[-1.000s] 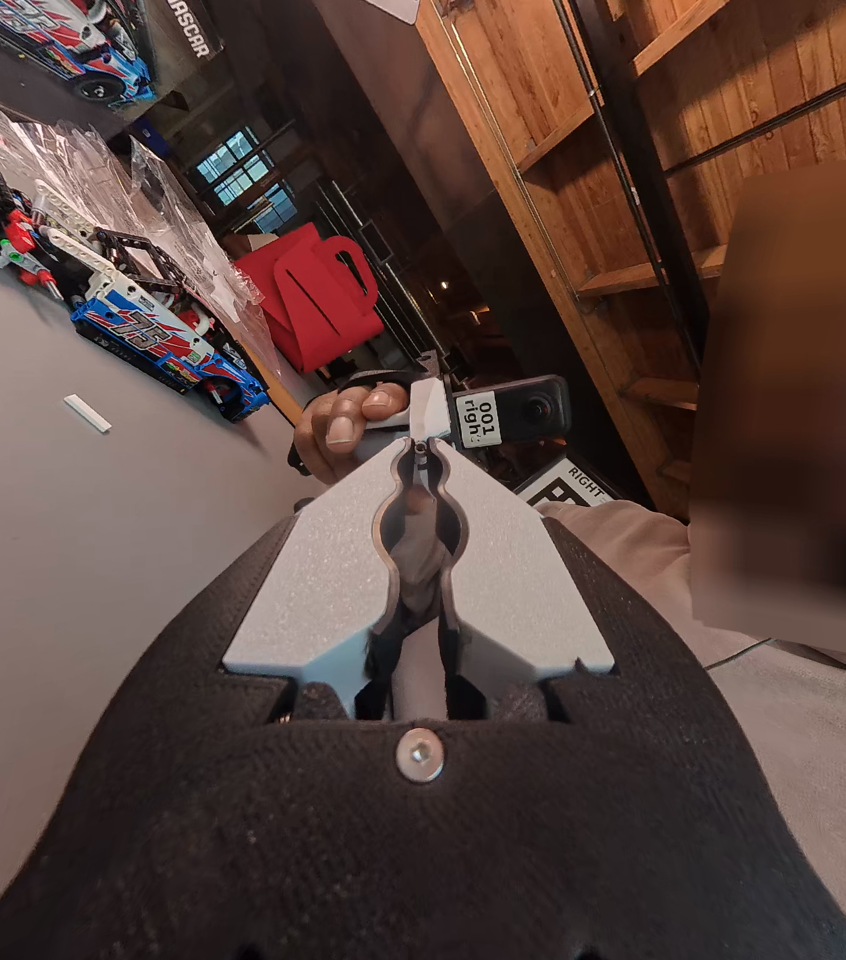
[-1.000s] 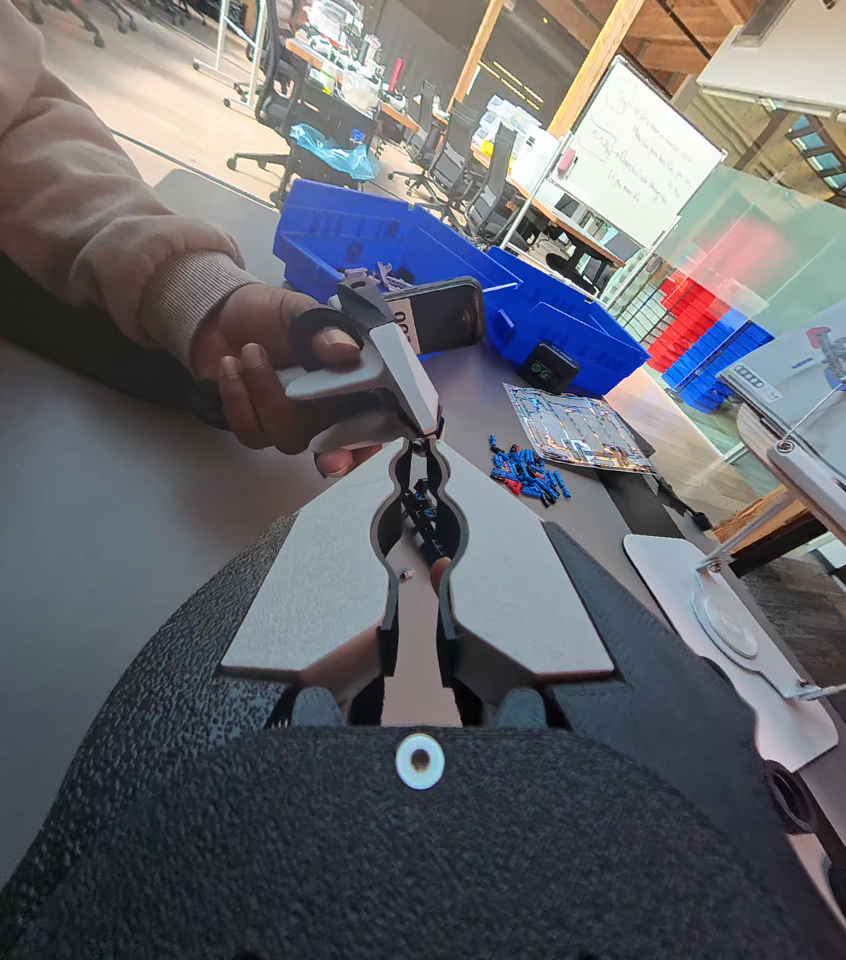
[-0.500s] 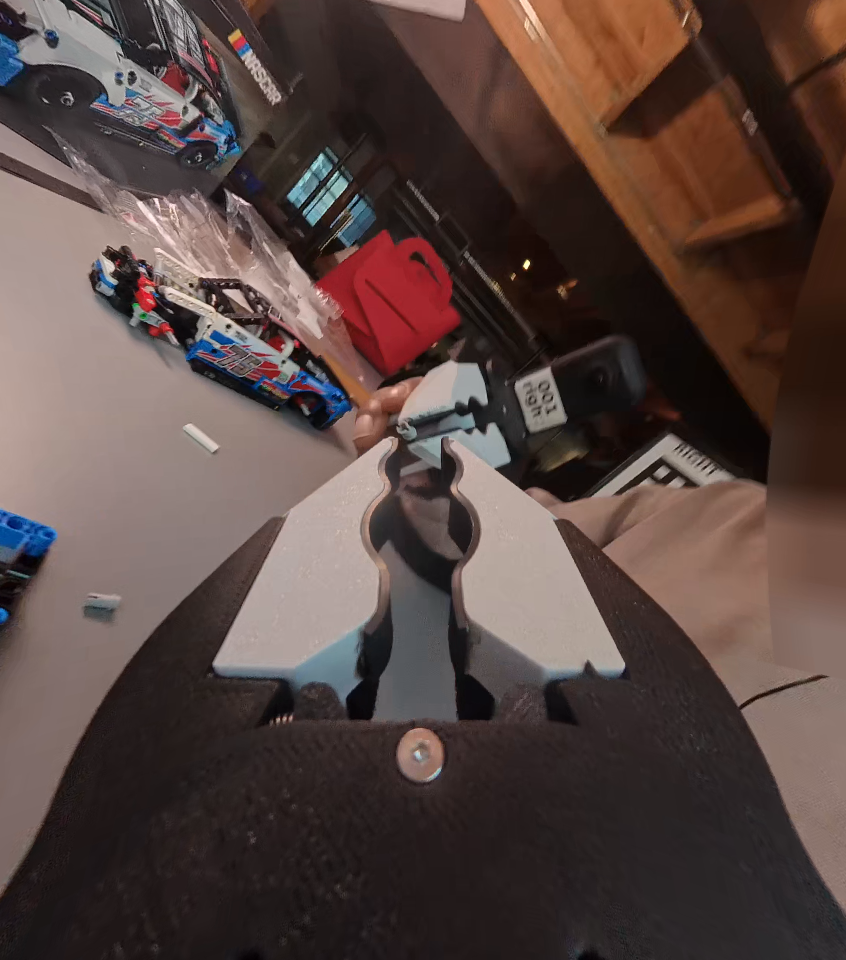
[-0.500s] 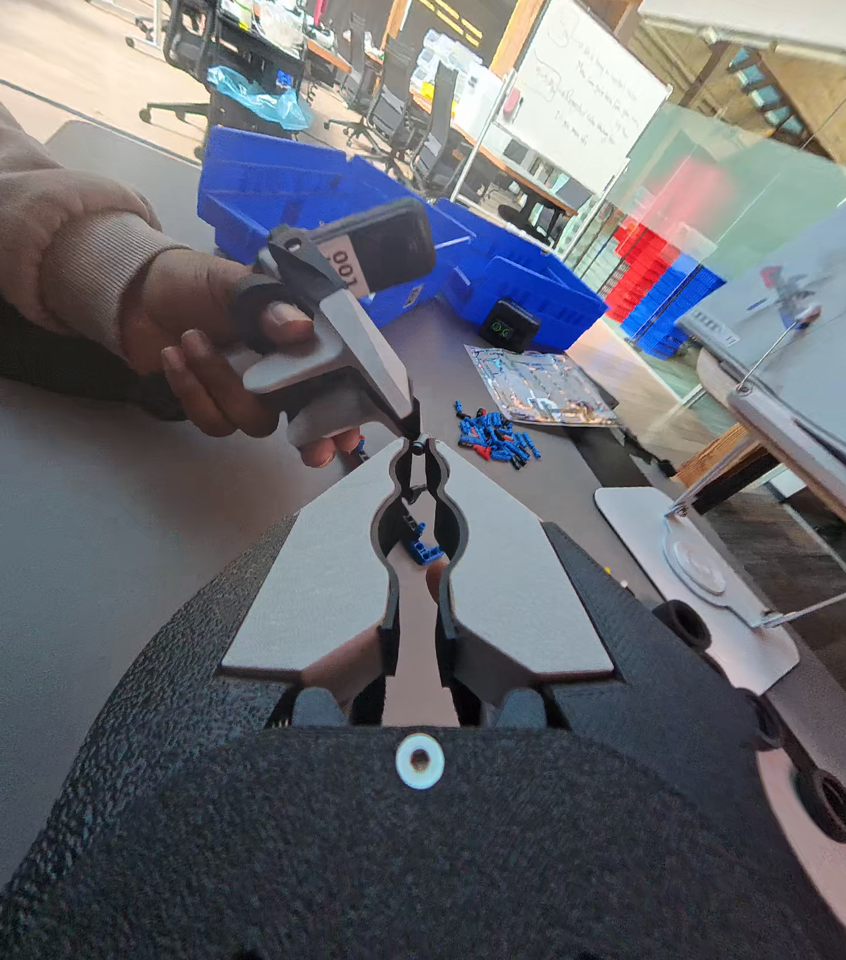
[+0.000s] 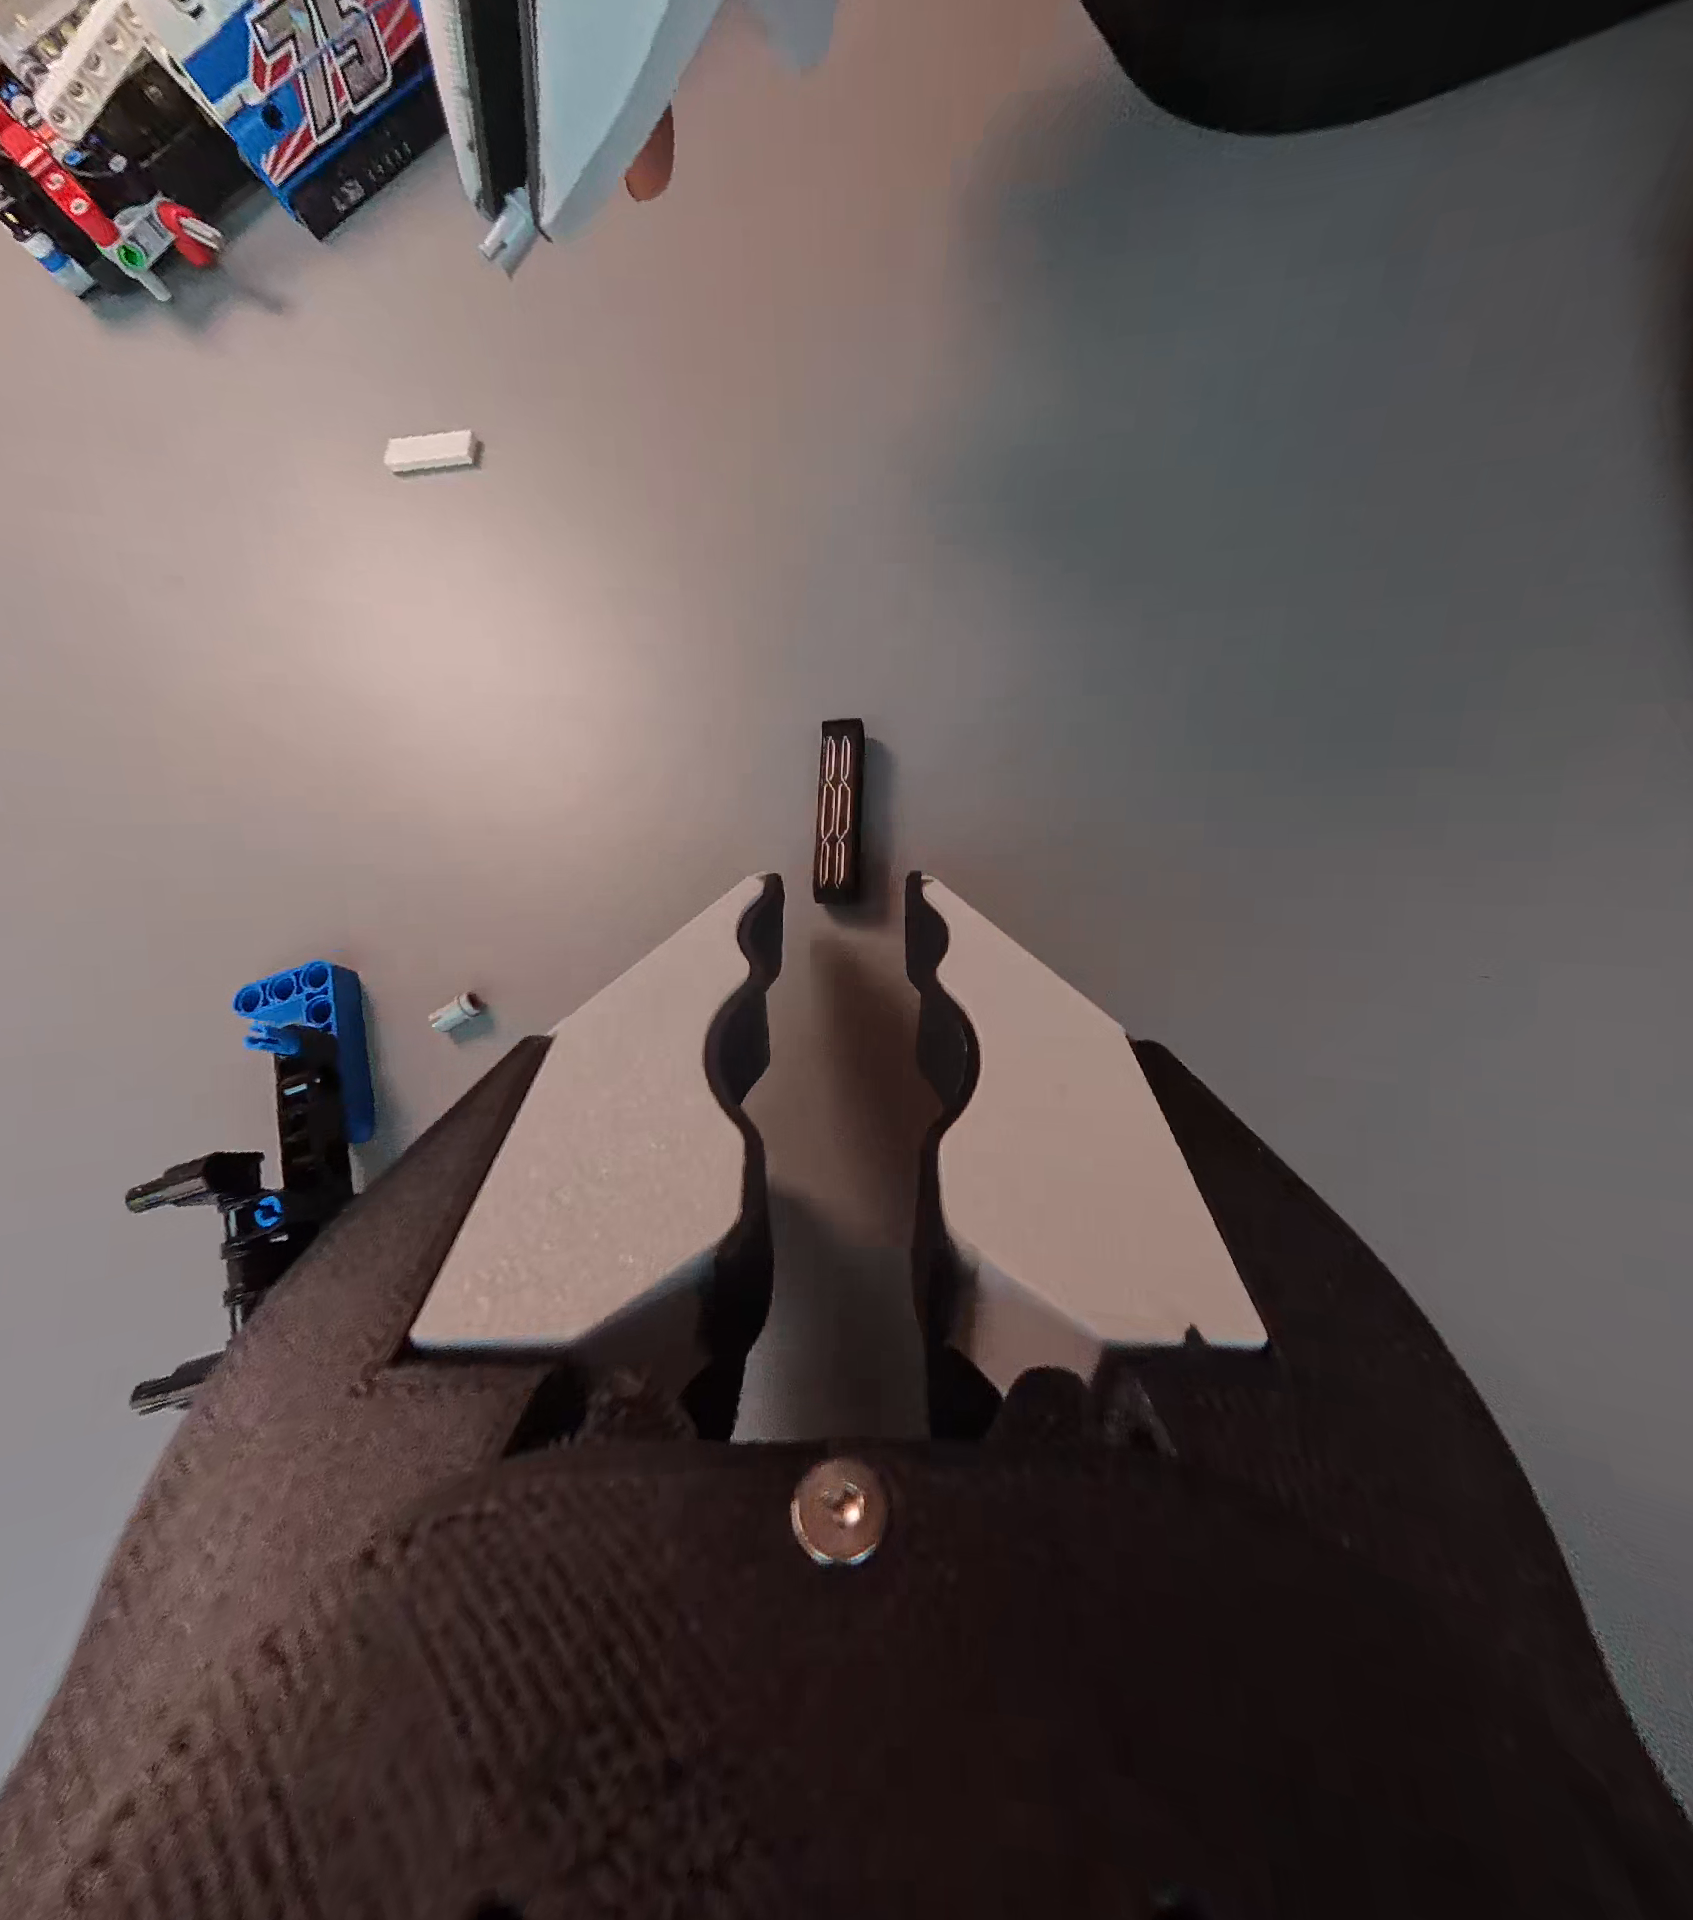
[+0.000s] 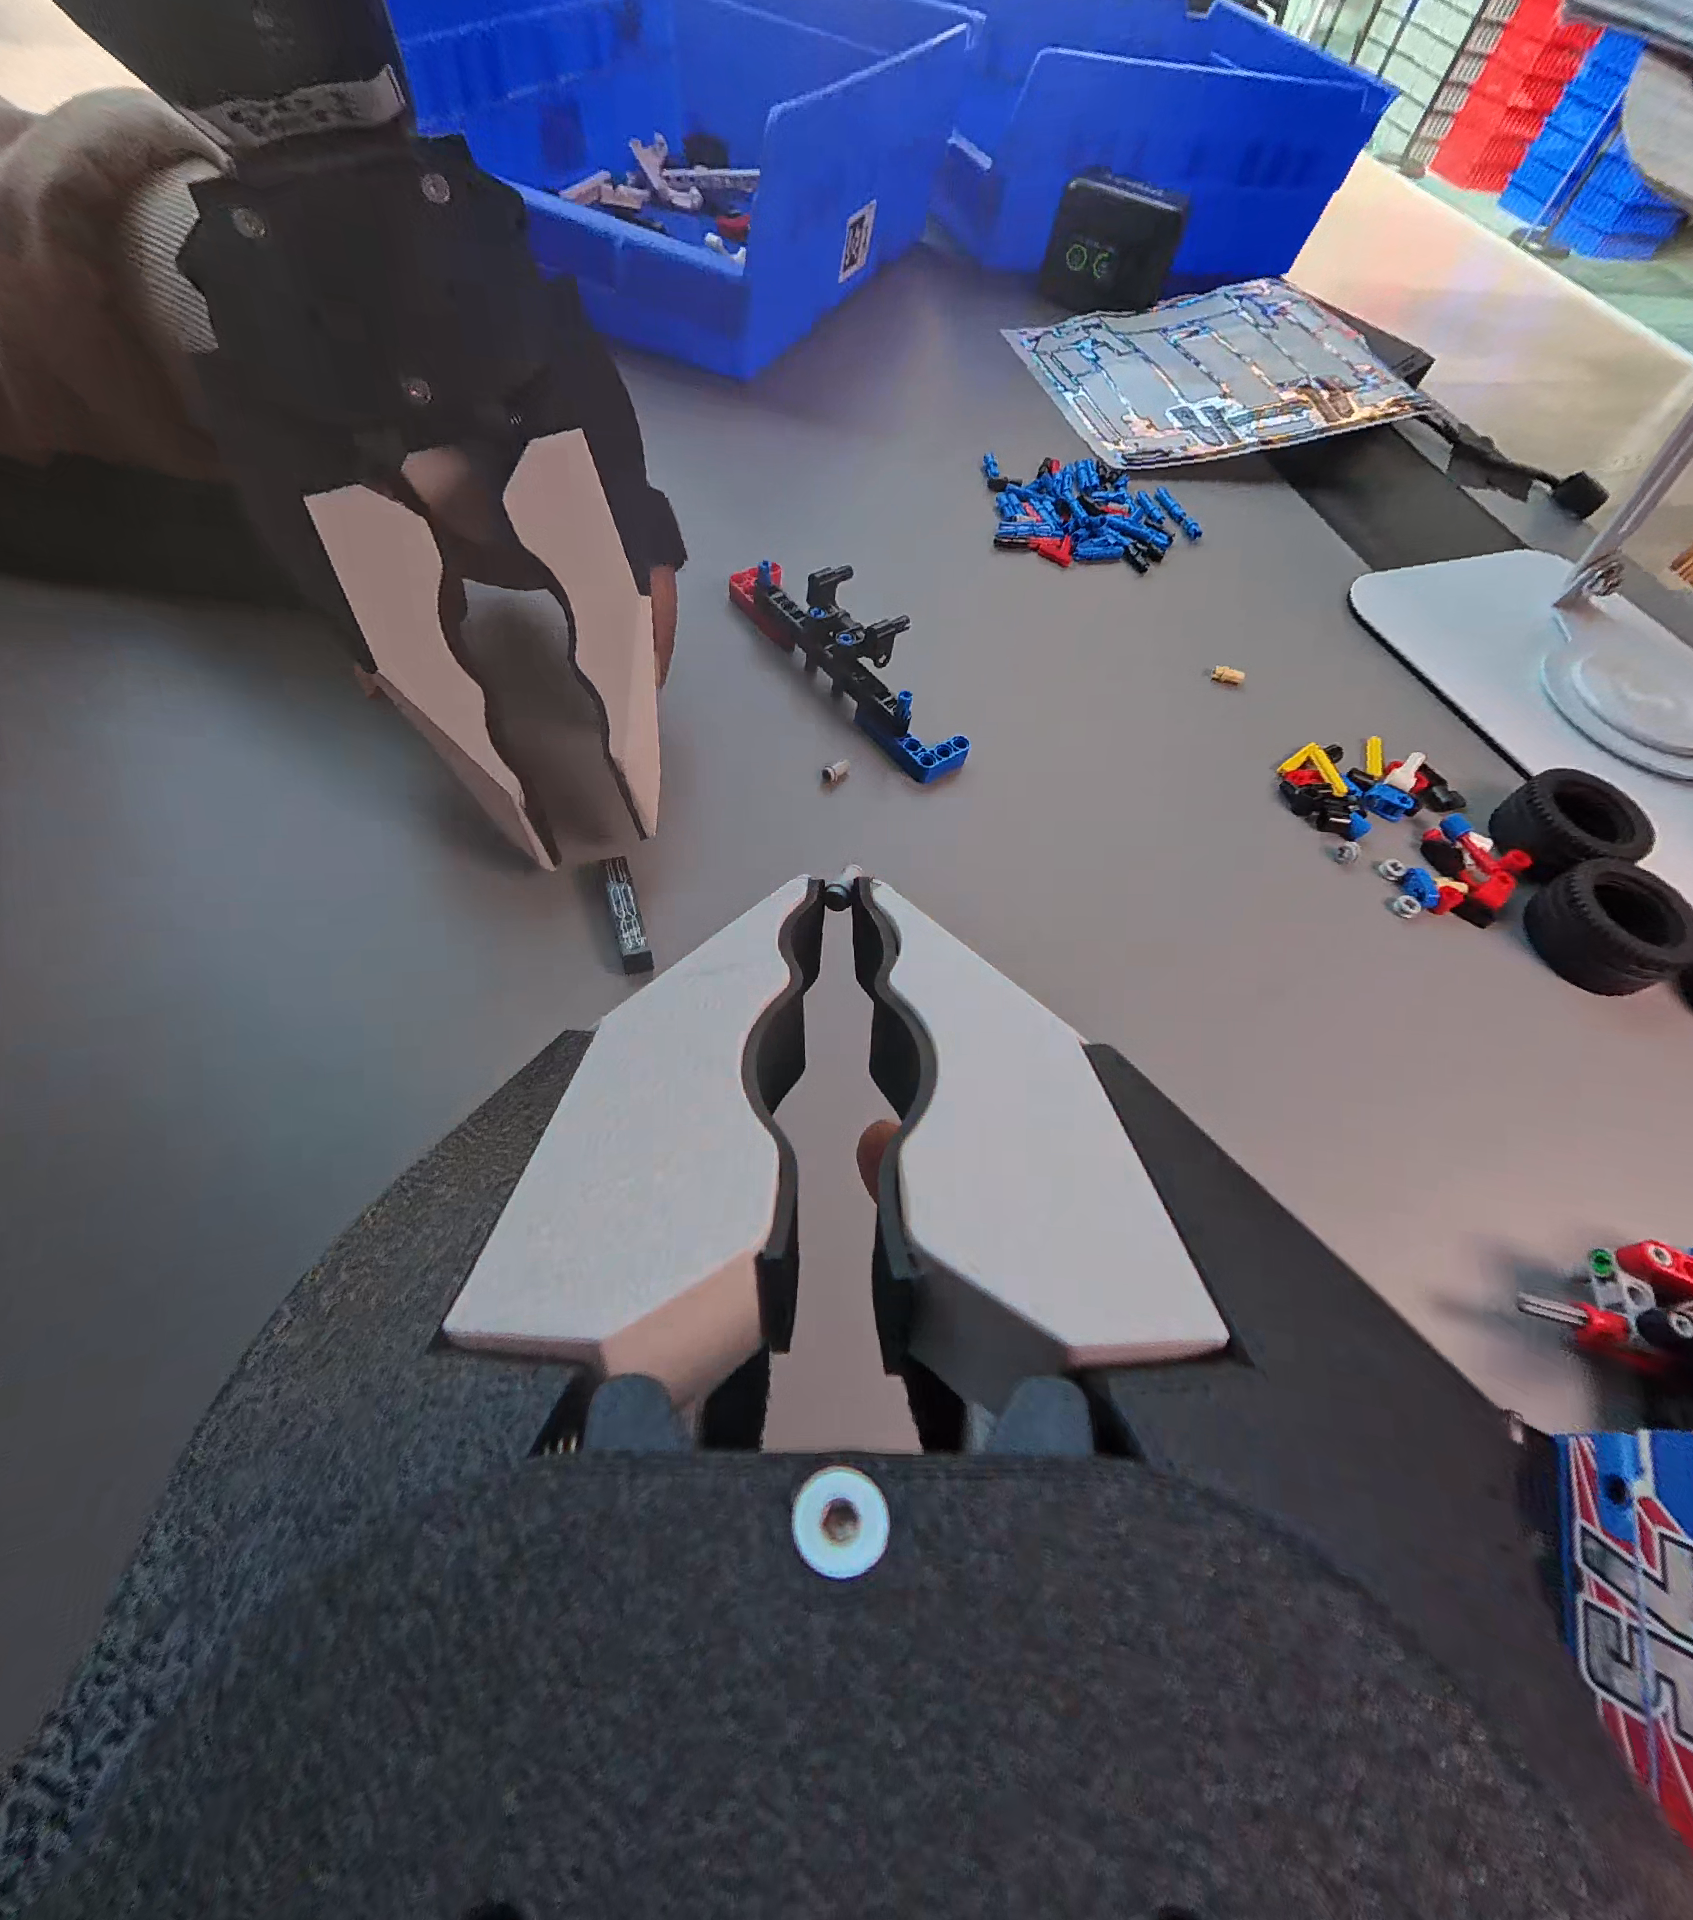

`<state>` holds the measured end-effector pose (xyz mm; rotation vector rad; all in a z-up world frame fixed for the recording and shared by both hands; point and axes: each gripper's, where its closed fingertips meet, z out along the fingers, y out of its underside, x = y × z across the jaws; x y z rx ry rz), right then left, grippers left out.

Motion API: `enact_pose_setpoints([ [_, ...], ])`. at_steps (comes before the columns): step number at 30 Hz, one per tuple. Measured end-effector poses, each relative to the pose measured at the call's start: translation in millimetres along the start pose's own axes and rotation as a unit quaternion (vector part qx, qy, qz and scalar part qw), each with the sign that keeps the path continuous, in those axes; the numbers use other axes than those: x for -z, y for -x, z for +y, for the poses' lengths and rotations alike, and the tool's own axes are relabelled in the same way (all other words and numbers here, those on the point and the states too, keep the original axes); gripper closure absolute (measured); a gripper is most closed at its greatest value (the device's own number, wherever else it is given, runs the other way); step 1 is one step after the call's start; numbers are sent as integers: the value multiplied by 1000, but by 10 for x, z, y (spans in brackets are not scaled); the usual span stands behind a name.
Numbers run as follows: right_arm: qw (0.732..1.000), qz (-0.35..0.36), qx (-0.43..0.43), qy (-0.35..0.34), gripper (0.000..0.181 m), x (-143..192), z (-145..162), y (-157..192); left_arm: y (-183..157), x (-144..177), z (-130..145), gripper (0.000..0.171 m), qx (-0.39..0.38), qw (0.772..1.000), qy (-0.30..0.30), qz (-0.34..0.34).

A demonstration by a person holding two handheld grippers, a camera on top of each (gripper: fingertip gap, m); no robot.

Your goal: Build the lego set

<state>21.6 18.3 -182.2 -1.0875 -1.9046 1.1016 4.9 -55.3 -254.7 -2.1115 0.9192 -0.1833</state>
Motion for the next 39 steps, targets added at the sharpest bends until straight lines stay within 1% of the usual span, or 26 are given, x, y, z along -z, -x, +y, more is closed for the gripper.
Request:
enact_pose_setpoints([
  [1,1000,-7,-1,3,178,-4,18,29,1,-26,17,152,0,1000,8,-2],
  [2,1000,-16,-1,5,178,-12,28,66,7,-42,9,160,5,1000,9,-3],
  [3,1000,-28,0,9,178,-24,39,113,18,-59,9,165,13,1000,14,-3],
  [5,998,-53,5,25,178,-59,83,224,15,-82,-9,165,39,999,21,11],
  [6,997,-65,11,37,178,-78,116,285,10,-91,-20,165,67,997,26,23],
  [8,994,-84,28,59,178,-118,188,396,-42,-97,-79,165,146,986,22,73],
  [10,991,-101,43,78,178,-154,252,495,-150,-80,-118,165,217,966,25,140],
  [11,989,-104,52,89,178,-174,287,526,-205,-65,-124,165,239,956,31,169],
  [12,988,-107,61,96,178,-195,313,555,-218,-65,-123,165,252,950,37,180],
  [14,984,-126,62,106,178,-234,338,644,-218,-75,-117,165,263,946,48,185],
  [20,975,-155,75,143,178,-394,395,794,-266,-80,-99,166,275,936,76,207],
  [22,972,-151,87,158,178,-442,435,791,-268,-76,-97,166,279,933,79,213],
  [27,969,-159,77,172,178,-475,422,787,-257,-57,-78,165,281,930,84,220],
  [29,969,-161,66,177,178,-491,418,777,-231,-52,-64,164,269,937,82,209],
  [32,968,-162,47,186,179,-519,434,736,-220,-26,-56,155,233,951,72,191],
  [36,967,-168,26,189,179,-539,433,712,-235,-12,-26,152,166,972,57,156],
  [39,968,-165,25,186,179,-545,428,693,-257,-8,-28,152,135,981,42,135],
])
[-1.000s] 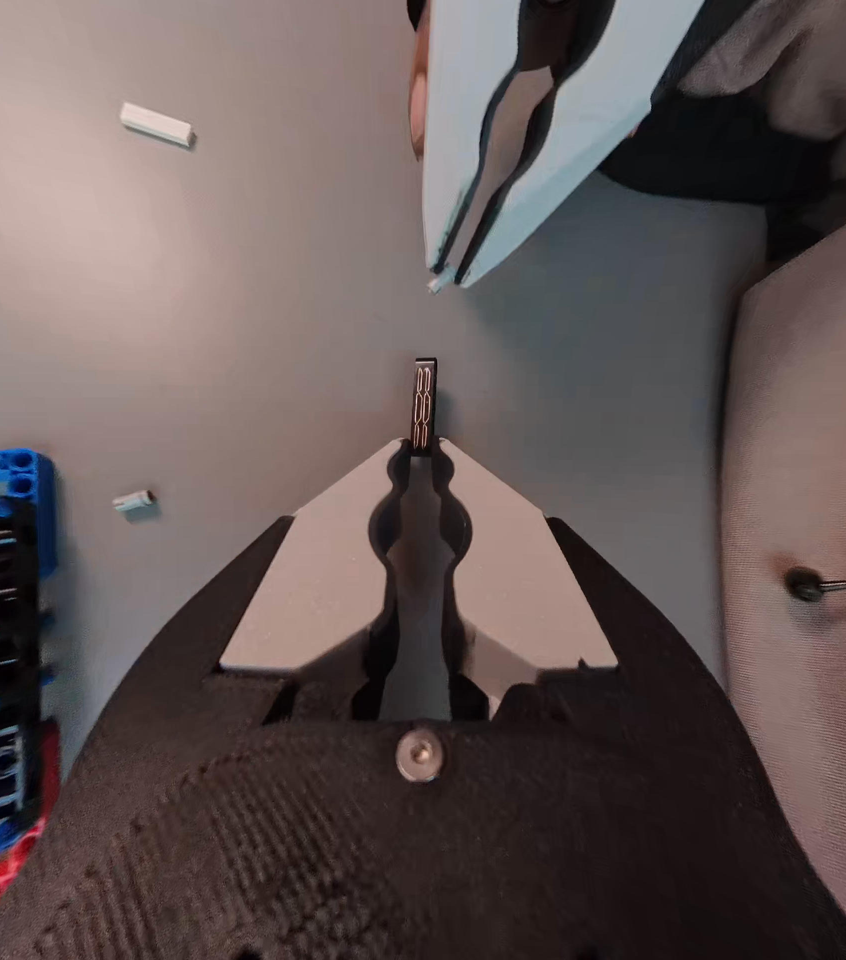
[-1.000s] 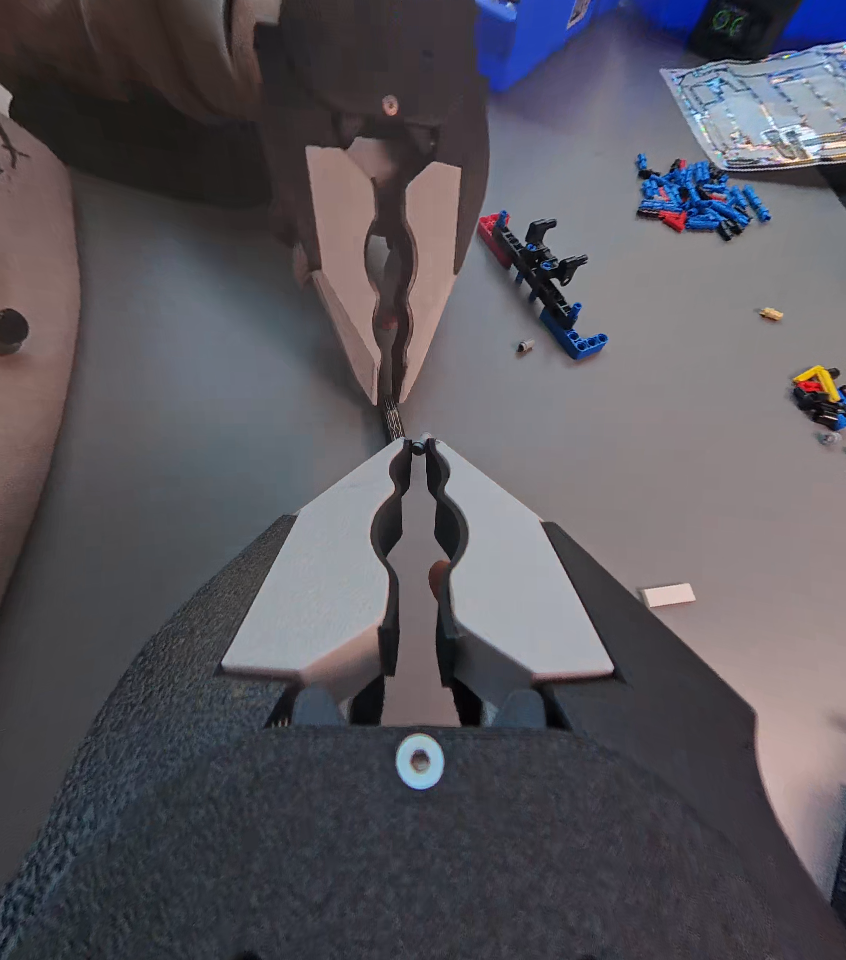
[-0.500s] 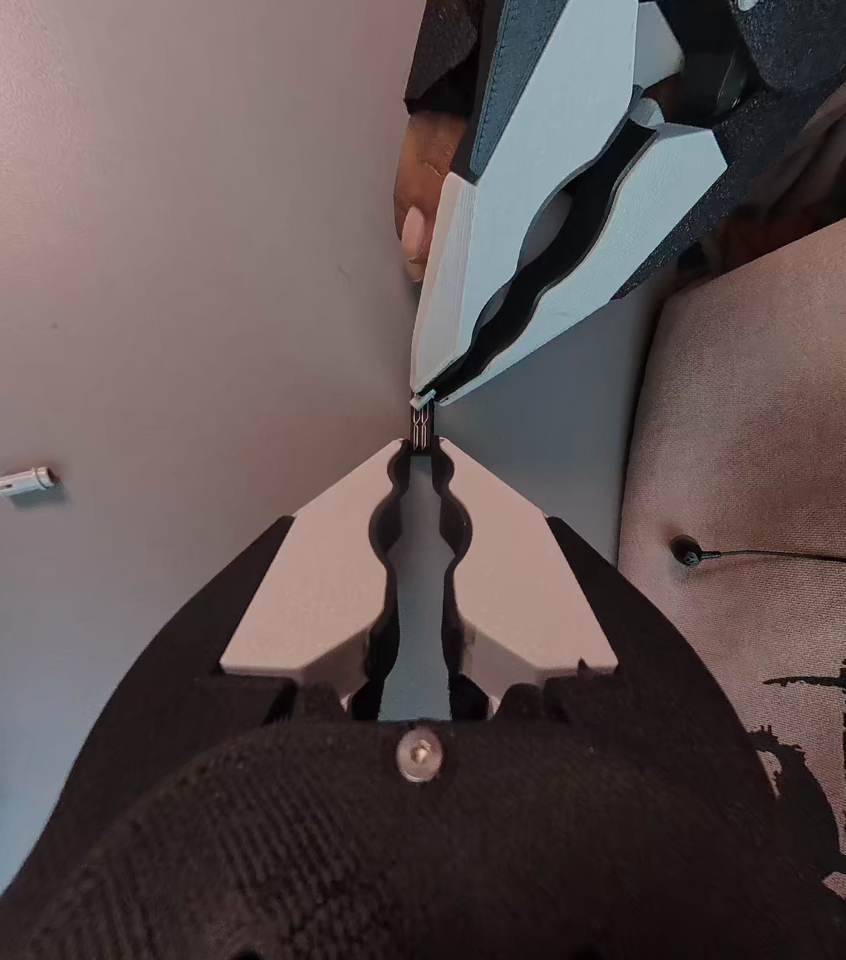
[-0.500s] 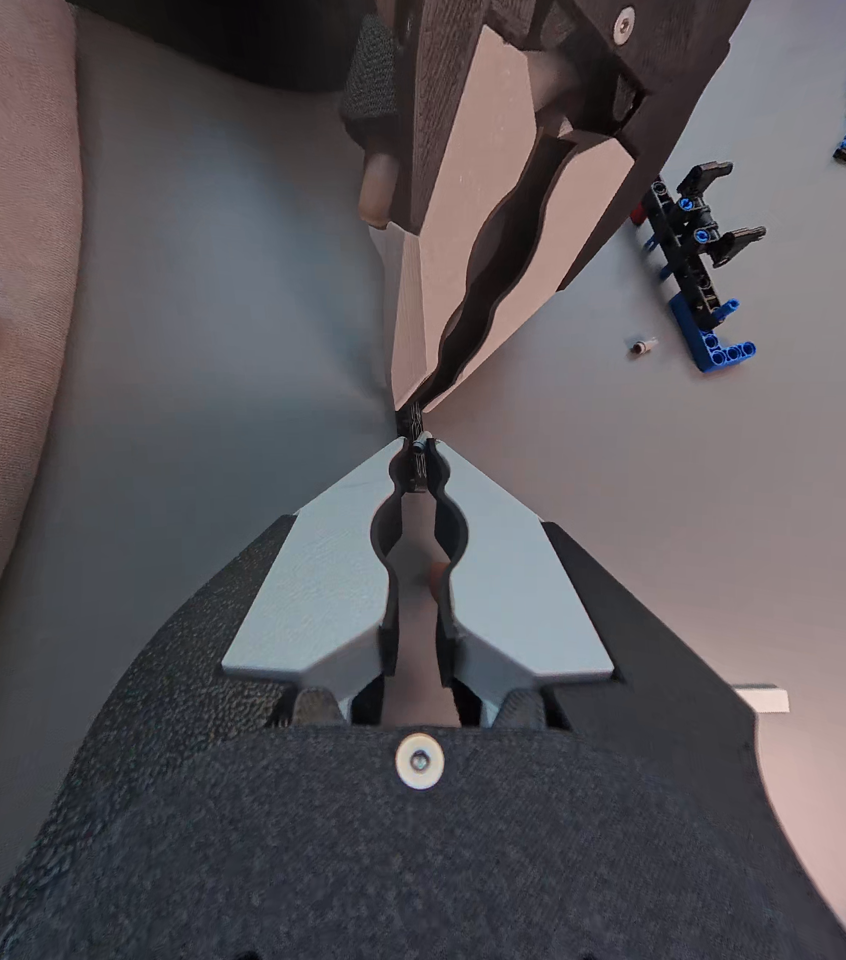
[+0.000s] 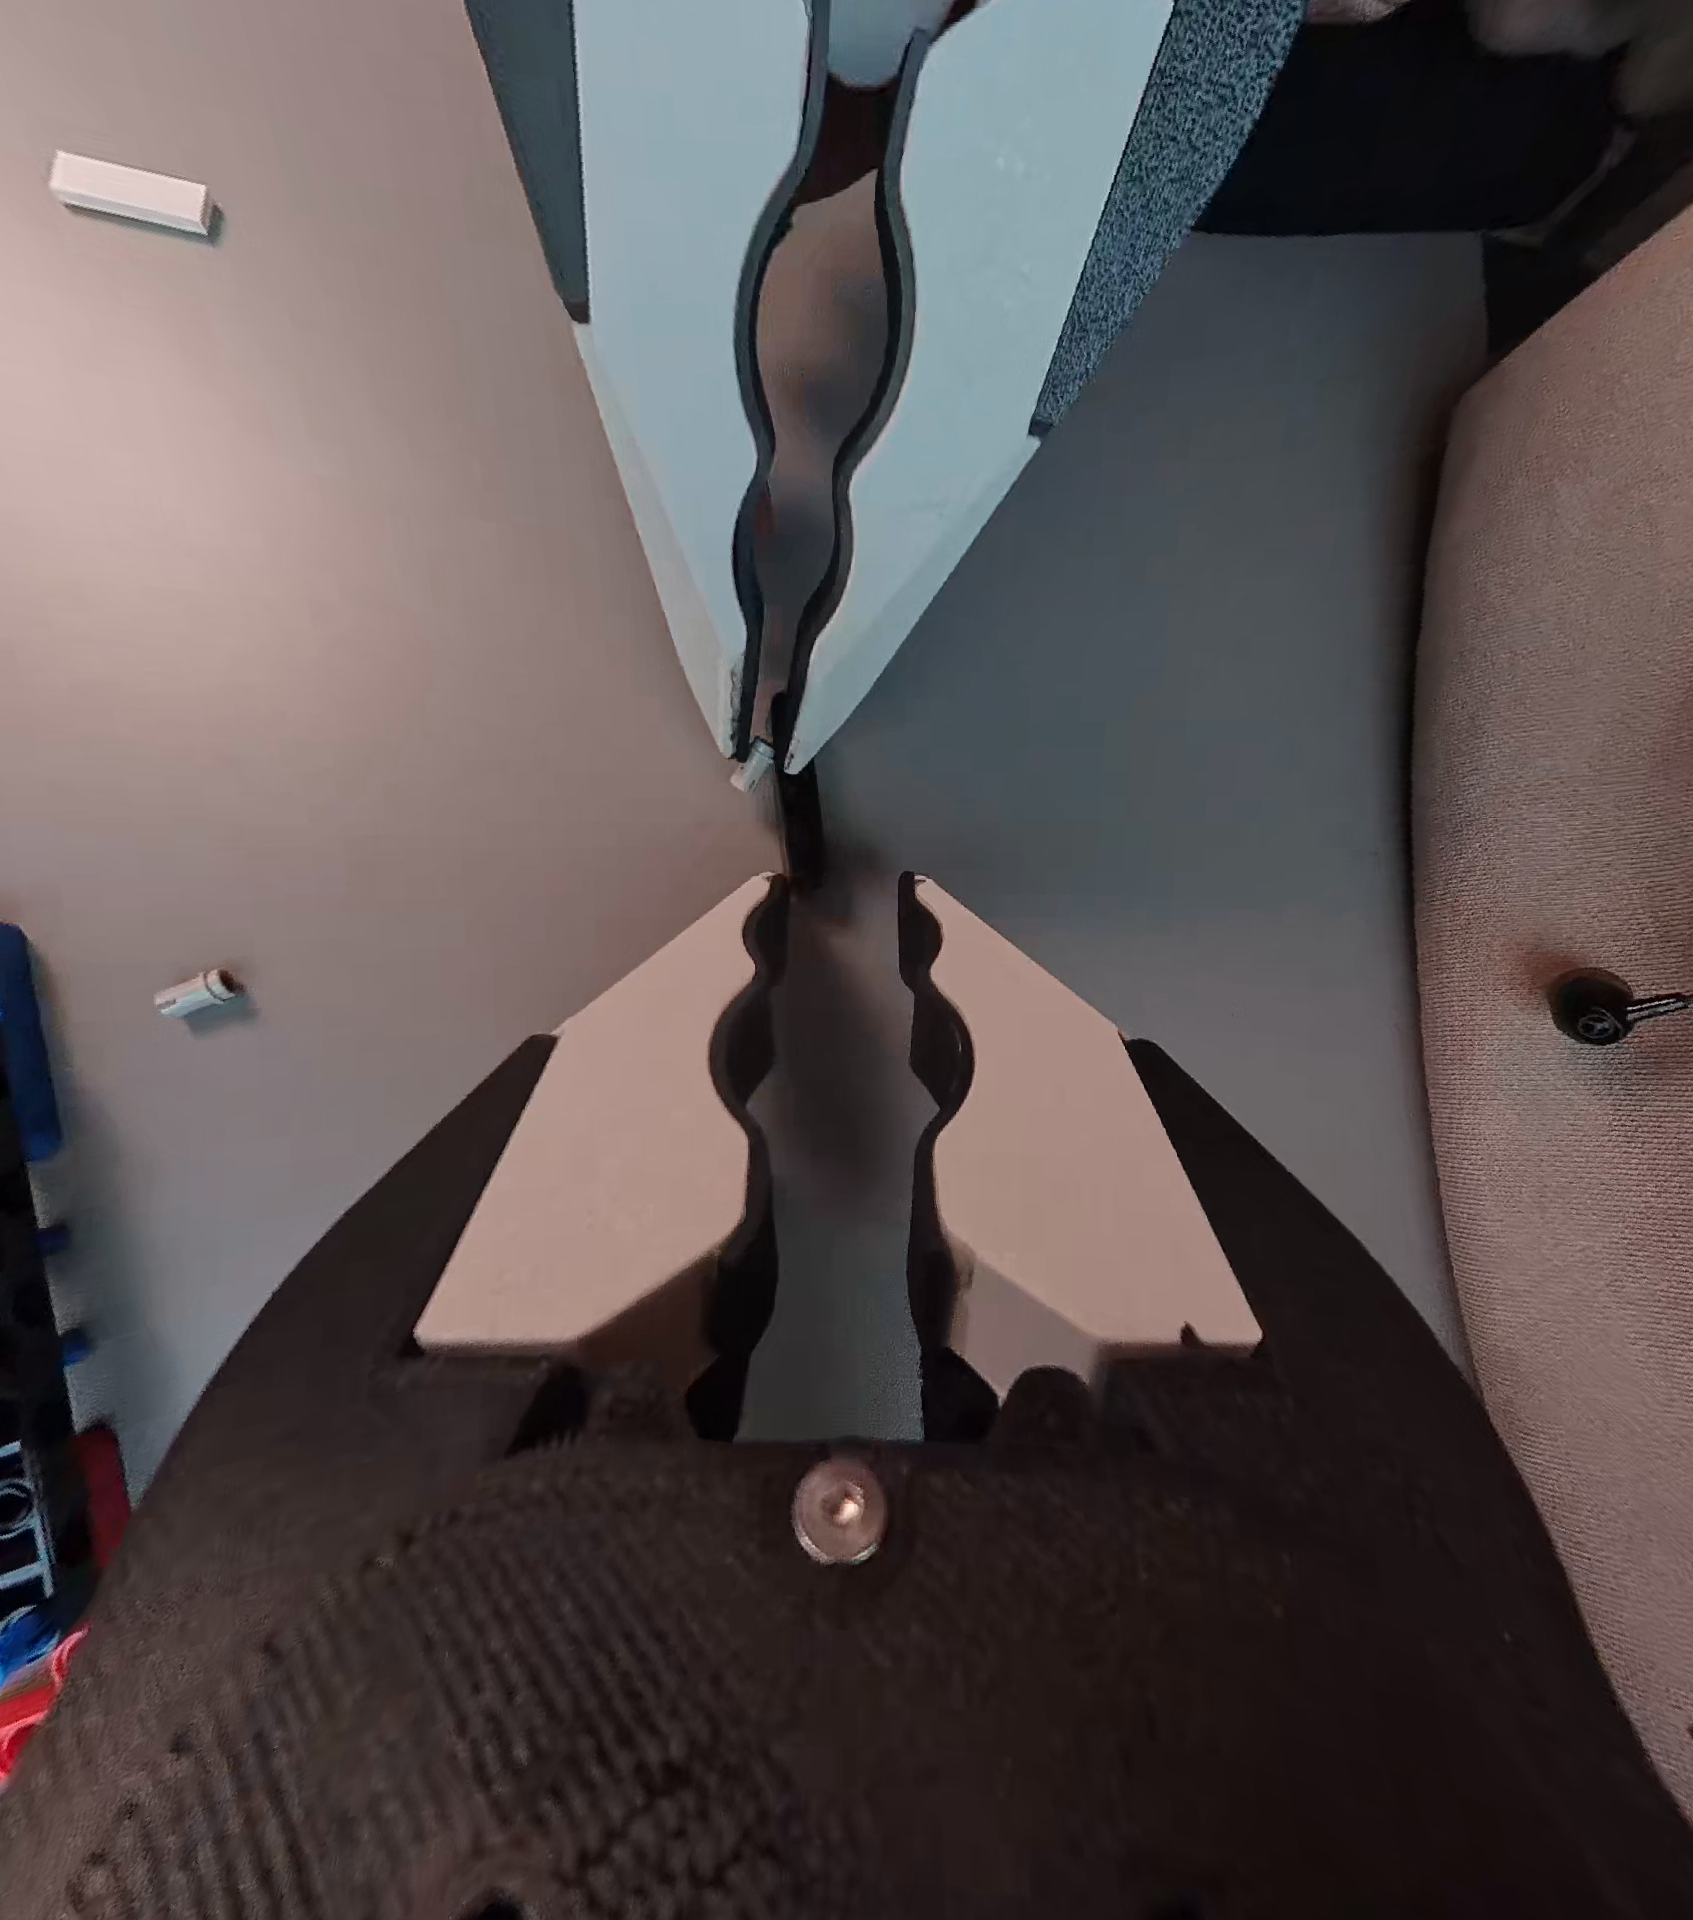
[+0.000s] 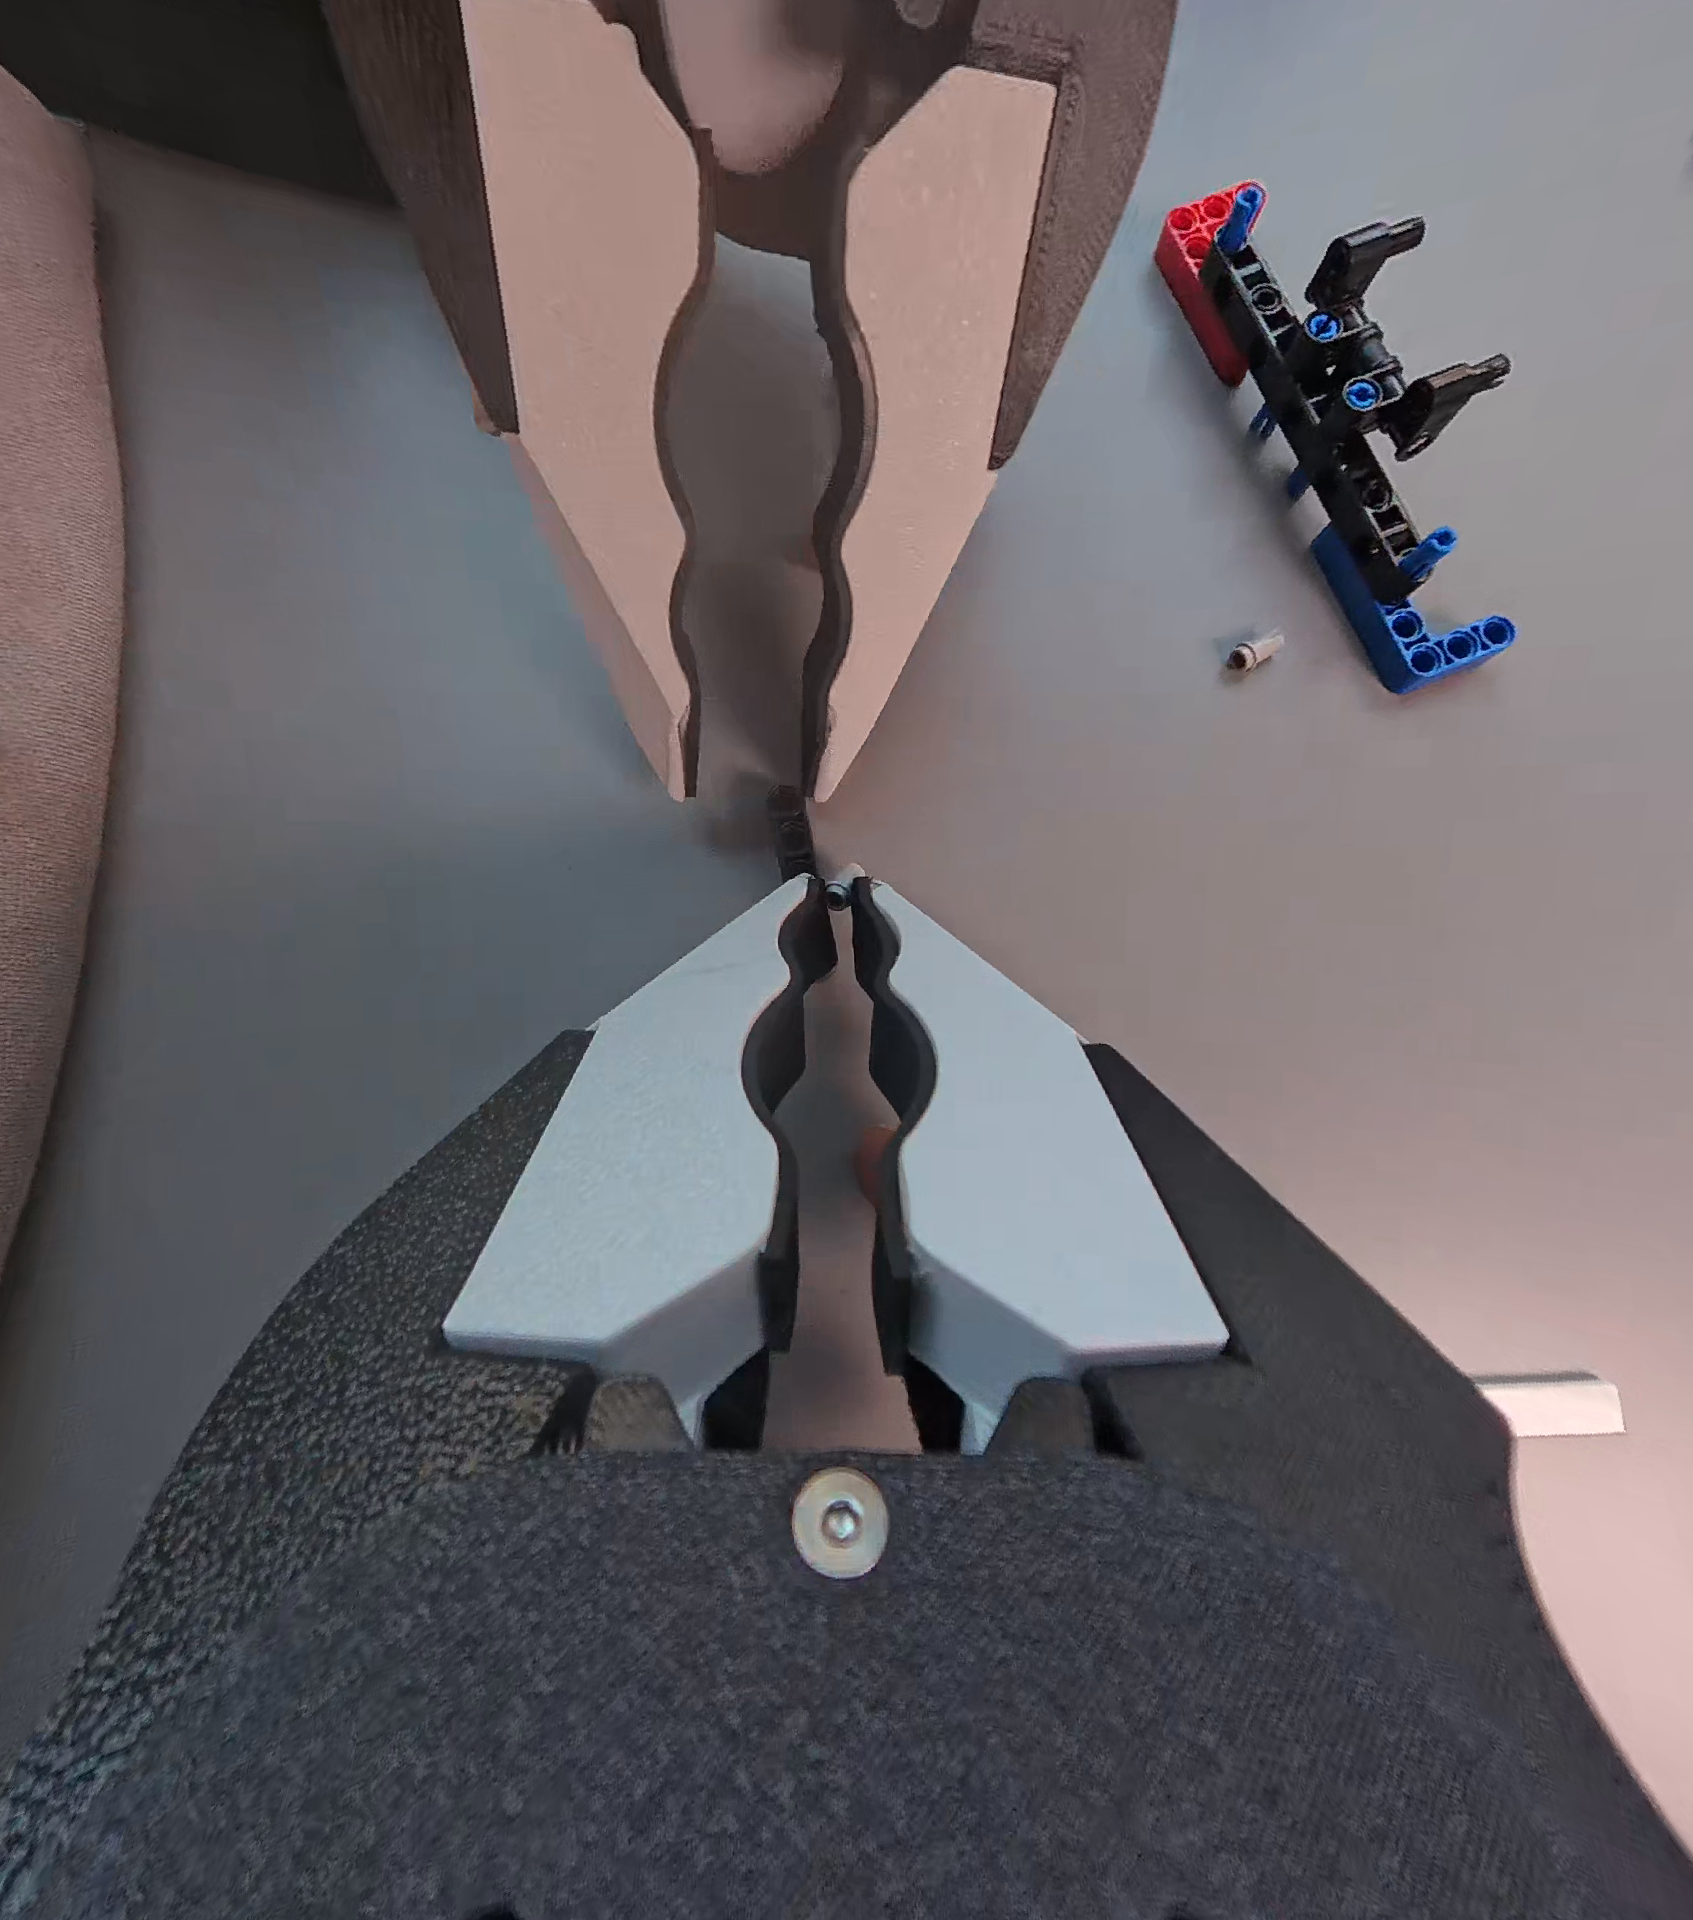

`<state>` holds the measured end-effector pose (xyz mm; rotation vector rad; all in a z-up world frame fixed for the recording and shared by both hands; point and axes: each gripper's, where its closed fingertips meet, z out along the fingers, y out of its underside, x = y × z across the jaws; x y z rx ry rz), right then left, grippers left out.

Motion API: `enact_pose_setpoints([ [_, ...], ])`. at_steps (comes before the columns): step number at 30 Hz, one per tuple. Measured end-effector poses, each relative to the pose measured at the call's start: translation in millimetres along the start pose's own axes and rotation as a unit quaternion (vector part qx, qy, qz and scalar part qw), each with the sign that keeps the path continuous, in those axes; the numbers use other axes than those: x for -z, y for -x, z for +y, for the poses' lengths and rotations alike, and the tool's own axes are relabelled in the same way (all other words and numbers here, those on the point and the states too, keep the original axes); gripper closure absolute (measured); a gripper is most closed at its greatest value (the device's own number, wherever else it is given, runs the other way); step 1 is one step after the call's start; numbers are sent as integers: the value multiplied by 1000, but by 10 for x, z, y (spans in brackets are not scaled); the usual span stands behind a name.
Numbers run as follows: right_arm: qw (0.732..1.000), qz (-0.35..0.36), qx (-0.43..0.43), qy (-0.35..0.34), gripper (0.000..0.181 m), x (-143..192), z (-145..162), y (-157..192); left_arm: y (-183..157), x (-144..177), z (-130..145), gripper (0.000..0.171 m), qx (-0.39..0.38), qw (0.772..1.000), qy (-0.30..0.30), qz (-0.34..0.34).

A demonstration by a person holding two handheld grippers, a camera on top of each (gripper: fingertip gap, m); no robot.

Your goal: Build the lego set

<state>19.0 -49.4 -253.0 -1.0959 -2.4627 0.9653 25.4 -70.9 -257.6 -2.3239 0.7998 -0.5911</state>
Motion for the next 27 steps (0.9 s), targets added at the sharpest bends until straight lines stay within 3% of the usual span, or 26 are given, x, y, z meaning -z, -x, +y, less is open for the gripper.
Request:
enact_pose_setpoints([
  [8,999,-20,-36,-14,178,216,14,-11,50,-62,-34,165,-52,997,-3,-56],
  [11,997,-51,-56,0,178,198,9,75,29,-74,-59,160,-57,997,-13,-56],
  [13,997,-58,-55,-3,178,197,-27,102,26,-31,-93,153,-63,996,-28,-61],
  [18,995,-73,-36,-65,178,261,-274,219,-104,168,-357,158,-98,987,-114,-53],
  [21,994,-73,-39,-71,178,284,-316,247,-138,211,-401,167,-124,983,-121,-66],
  [27,994,-61,-46,-79,178,316,-338,268,-176,215,-417,168,-111,984,-124,-60],
])
